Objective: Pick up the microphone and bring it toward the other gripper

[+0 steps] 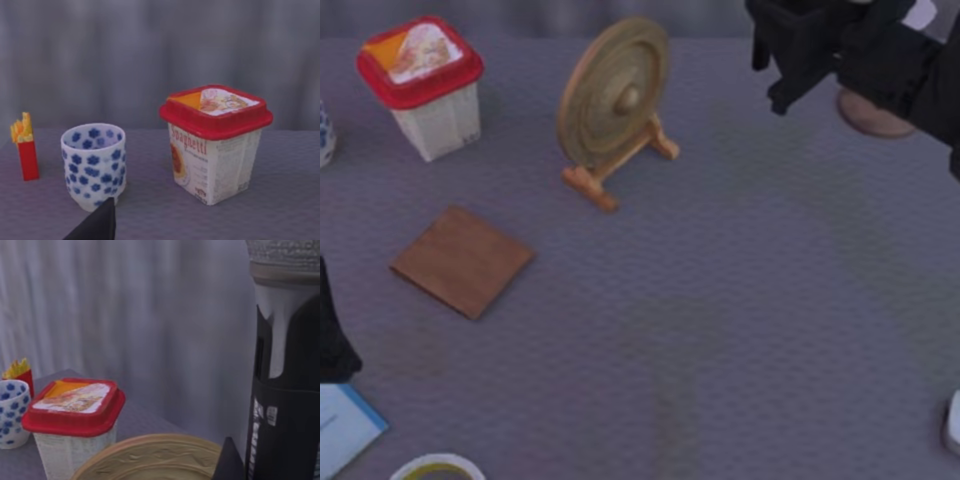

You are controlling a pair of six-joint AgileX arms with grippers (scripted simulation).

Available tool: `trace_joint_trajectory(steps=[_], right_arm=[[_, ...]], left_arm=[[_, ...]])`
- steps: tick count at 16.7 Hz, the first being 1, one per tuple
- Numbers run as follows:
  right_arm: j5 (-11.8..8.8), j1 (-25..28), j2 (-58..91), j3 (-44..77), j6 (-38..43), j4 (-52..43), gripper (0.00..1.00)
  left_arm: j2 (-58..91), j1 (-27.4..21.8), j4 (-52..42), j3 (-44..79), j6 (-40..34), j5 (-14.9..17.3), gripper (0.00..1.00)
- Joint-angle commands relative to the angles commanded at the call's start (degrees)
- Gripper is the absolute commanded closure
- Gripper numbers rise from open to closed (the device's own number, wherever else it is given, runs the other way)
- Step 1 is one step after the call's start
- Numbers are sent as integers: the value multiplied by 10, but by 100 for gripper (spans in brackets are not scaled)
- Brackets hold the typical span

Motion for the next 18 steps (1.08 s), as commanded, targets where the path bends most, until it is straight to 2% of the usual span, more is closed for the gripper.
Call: trace_joint_trajectory(steps=[2,6,8,10,18], right_arm=[[37,37,-24,-16,2,-4,100],[127,133,-84,-56,8,-13,100],[160,167,-108,-70,10,-16,100],[170,177,-117,-75,10,-17,100],[170,177,-117,-75,10,-17,100]], left_arm=[[0,0,0,0,0,0,0],[0,0,0,0,0,0,0],[0,0,0,0,0,0,0],[0,0,0,0,0,0,0],[0,0,0,0,0,0,0]])
